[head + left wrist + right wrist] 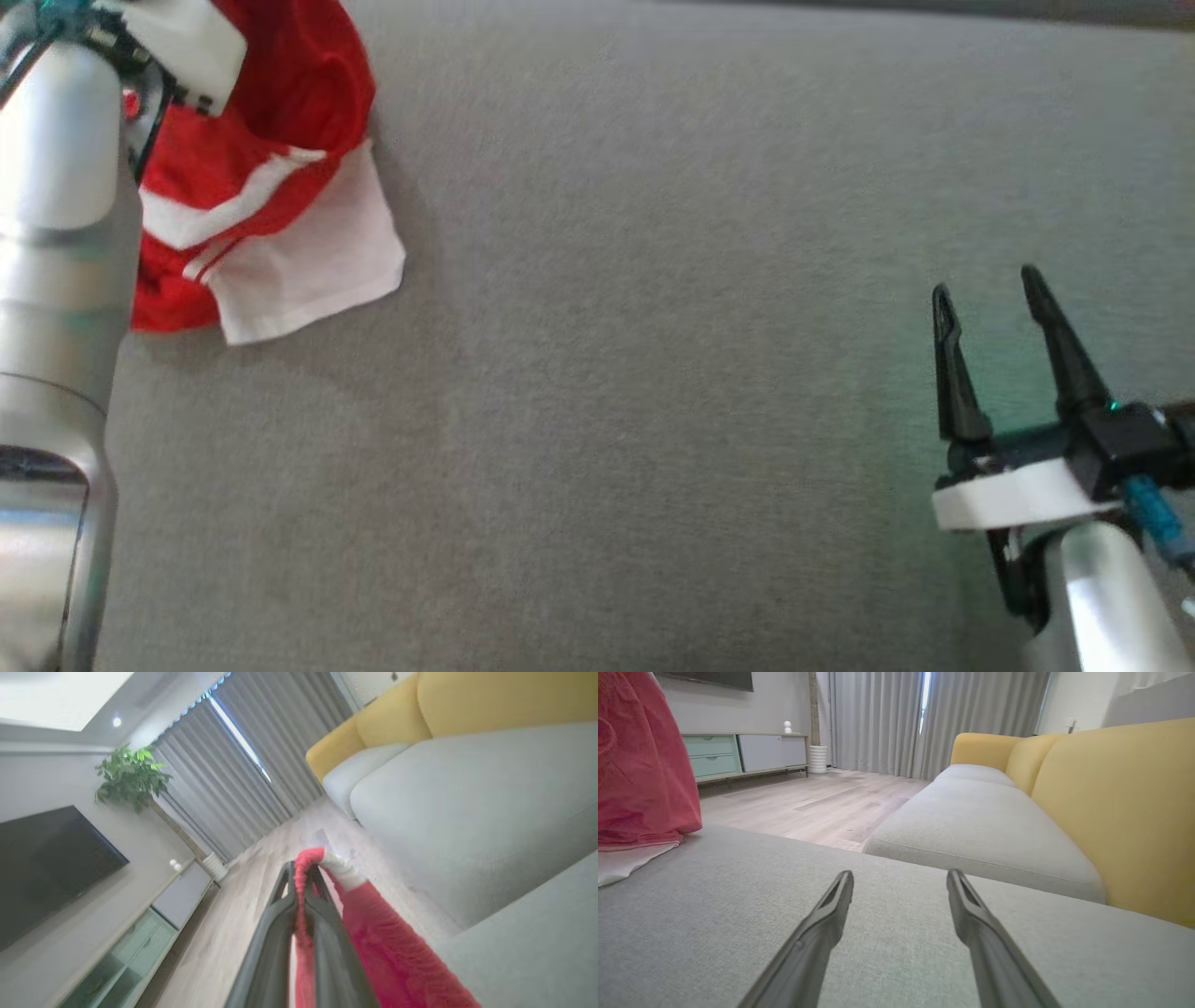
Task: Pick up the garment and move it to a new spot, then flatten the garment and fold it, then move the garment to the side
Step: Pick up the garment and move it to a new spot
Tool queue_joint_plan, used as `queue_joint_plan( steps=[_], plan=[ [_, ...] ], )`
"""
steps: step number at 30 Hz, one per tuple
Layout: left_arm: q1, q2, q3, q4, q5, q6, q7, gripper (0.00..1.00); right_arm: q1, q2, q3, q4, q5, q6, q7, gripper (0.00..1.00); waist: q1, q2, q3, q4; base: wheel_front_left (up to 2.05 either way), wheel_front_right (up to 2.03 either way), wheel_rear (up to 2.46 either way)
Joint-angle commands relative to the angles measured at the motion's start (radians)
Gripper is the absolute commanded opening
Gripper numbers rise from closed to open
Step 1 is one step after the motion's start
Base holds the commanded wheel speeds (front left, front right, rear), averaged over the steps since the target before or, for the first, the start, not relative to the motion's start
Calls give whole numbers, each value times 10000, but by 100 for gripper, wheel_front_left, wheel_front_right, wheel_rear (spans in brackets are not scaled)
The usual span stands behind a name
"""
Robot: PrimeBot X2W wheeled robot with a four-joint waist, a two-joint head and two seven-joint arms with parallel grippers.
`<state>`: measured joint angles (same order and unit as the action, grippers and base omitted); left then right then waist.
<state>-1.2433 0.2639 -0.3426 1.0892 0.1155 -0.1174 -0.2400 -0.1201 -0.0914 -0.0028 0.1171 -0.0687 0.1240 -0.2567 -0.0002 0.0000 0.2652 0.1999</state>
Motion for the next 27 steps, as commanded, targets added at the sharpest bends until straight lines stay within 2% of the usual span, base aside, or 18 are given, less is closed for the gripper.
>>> queue_joint_plan(
  steps=[1,5,10,17,20,27],
  plan=[
    [-608,512,-31,-493,13,-52,-36,0,125,104,192,-229,111,67,-51,100,2,0,-971,-849,0,0,0],
    [-765,233,-594,-1112,-308,-121,202,0,315,331,257,-142,187,67,-51,100,2,0,-1554,-1550,0,0,0],
    [-715,-241,-2052,-2264,-1805,-129,598,0,478,403,418,-118,470,67,-51,100,2,0,-2103,-2616,0,0,0],
    [-683,-118,-3681,-4474,-3963,-130,1547,0,657,409,712,-165,981,67,-51,100,2,0,-2566,-4183,0,0,0],
    [-589,-170,-4220,-5119,-4598,-131,1802,0,700,409,768,-245,1117,67,-51,100,2,0,-2523,-4679,0,0,0],
    [735,-172,-6816,-5526,-5537,-131,1884,0,405,410,820,-510,1163,67,-51,100,2,0,-1819,-5328,0,0,0]
  ],
)
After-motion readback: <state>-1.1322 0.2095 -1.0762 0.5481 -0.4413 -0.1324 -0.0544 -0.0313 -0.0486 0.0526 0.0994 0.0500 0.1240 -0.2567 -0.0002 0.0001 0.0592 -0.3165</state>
